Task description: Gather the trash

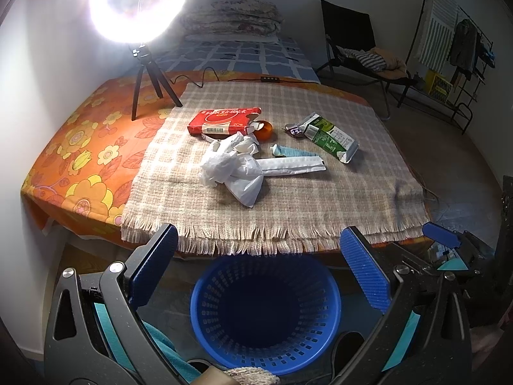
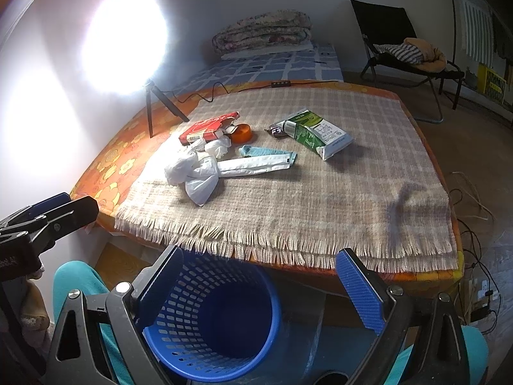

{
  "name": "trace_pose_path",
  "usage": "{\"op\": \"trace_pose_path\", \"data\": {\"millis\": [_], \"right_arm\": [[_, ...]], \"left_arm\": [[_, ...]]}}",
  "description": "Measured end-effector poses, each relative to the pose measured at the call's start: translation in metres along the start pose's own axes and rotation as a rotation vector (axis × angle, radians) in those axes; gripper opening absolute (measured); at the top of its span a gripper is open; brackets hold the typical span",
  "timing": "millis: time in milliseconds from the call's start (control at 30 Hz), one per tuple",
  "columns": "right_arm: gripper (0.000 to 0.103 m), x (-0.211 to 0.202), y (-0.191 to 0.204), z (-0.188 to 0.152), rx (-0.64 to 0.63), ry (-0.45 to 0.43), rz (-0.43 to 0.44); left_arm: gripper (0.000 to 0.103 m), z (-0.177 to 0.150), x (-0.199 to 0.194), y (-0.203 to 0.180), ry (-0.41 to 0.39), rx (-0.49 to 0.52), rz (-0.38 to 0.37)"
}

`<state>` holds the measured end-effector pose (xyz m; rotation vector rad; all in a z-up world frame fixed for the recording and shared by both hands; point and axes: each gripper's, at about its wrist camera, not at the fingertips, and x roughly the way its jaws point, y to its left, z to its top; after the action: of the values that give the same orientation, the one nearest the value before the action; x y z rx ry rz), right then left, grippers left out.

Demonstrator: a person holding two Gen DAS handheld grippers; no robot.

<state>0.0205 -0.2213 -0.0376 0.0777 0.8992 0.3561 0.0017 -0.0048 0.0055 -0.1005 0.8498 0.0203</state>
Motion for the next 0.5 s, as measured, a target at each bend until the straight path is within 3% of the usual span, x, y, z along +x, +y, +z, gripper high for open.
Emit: {"op": "trace_pose_path", "data": {"millis": [500], "right_arm": [[0.099,0.0080,-0.0002,-0.0017,0.007,0.022,0.001]], "left_arm": [[0.103,-0.0004,0.0006,-0.0017,0.001,-0.001,-0.001]]}}
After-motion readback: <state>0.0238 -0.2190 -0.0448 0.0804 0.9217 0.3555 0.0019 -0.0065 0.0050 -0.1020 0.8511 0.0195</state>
